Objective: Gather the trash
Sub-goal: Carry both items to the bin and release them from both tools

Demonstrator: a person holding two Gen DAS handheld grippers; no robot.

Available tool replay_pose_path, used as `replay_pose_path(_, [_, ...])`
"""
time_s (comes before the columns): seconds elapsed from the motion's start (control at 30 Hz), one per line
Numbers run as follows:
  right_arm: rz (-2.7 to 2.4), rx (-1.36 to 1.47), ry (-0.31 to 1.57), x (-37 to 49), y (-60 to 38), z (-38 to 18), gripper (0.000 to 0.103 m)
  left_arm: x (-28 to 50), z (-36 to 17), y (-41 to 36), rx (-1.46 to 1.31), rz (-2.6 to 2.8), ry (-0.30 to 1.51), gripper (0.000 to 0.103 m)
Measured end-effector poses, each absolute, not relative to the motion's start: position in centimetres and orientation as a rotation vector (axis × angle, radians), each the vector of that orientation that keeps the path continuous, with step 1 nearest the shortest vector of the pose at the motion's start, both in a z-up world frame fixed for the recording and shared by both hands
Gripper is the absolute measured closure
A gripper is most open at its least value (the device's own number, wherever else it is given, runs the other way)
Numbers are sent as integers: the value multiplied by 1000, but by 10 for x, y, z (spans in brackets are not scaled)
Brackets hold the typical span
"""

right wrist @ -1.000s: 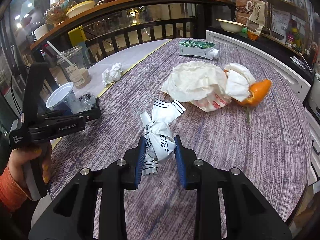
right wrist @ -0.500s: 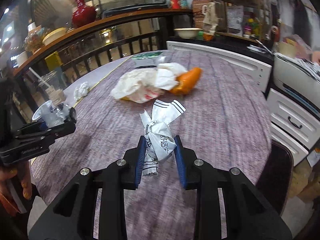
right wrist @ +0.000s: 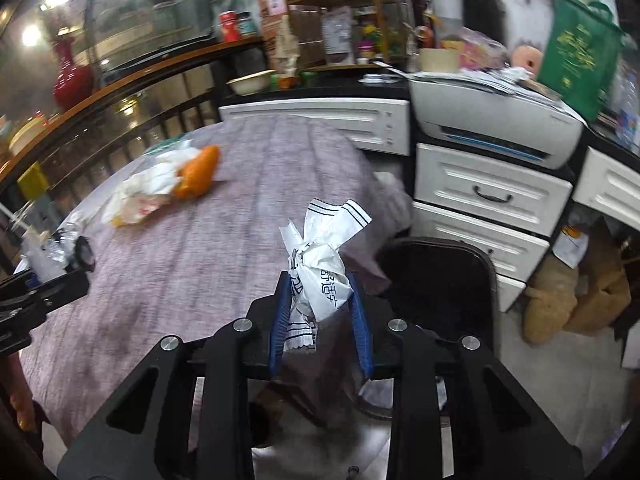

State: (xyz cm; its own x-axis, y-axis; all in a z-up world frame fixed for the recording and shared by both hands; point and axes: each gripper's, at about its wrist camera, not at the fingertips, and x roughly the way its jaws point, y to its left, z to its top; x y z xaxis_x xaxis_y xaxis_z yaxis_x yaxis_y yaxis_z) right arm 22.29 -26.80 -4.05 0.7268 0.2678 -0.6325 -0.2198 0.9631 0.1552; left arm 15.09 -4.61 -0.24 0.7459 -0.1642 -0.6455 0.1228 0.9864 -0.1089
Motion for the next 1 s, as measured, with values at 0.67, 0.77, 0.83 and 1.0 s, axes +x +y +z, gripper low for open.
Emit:
replay_pose_path(0.67, [-82,167,913,280,-365,-168,41,171,-5,-151,50,-346,709,52])
replay_pose_path(0.77, [-85,172,917,273,-369,-172,37,172,-10,-159,59,-361,722,52])
replay_pose_path(0.83, [-85,171,909,268,-371,-170,37,172,-13,-165,64,-370,728,52])
replay_pose_path(1.0, [-101,186,874,252,-382,-158,33,174,-18,-180,70,-399,743,52])
